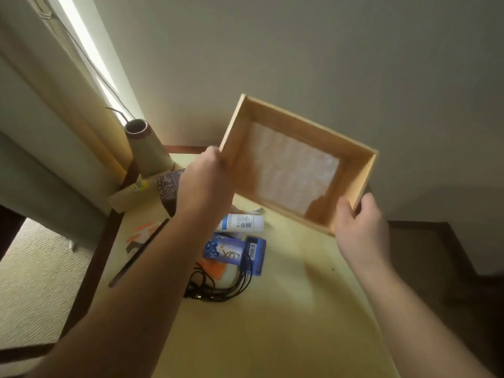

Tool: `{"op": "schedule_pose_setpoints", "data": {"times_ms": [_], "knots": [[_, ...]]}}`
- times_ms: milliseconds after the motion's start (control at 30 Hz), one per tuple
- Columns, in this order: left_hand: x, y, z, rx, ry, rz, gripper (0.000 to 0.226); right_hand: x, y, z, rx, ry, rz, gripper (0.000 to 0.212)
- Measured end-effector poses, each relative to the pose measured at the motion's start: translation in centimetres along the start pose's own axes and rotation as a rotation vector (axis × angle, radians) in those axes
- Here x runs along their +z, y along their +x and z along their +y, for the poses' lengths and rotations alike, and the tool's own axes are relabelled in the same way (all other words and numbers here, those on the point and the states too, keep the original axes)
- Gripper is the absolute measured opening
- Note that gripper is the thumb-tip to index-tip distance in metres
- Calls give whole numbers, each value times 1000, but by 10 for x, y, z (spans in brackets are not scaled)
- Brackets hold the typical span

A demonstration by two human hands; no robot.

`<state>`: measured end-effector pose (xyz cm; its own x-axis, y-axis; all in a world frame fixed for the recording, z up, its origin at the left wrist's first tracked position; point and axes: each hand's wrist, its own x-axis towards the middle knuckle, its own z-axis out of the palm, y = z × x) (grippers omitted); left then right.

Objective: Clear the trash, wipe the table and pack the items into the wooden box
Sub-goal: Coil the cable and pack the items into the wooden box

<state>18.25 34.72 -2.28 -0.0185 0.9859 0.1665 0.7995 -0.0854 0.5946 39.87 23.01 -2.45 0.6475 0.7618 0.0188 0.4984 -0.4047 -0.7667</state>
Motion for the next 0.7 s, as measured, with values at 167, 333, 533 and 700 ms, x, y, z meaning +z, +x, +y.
{"op": "schedule_pose_setpoints", "data": {"times_ms": [167, 333, 533, 700], "knots": [[-64, -150, -27, -79, -137, 37, 16, -37, -86, 25, 22, 9, -201, 13], [-87, -281, -67, -414, -78, -124, 18, -51, -160, 74, 143, -75, -531, 52], [-94, -357, -107, -567, 23, -225, 29, -44, -221, 108, 130, -126, -715, 66], [-90, -364, -118, -592, -48, -246, 33, -36, -233, 104, 126, -142, -704, 66]]}}
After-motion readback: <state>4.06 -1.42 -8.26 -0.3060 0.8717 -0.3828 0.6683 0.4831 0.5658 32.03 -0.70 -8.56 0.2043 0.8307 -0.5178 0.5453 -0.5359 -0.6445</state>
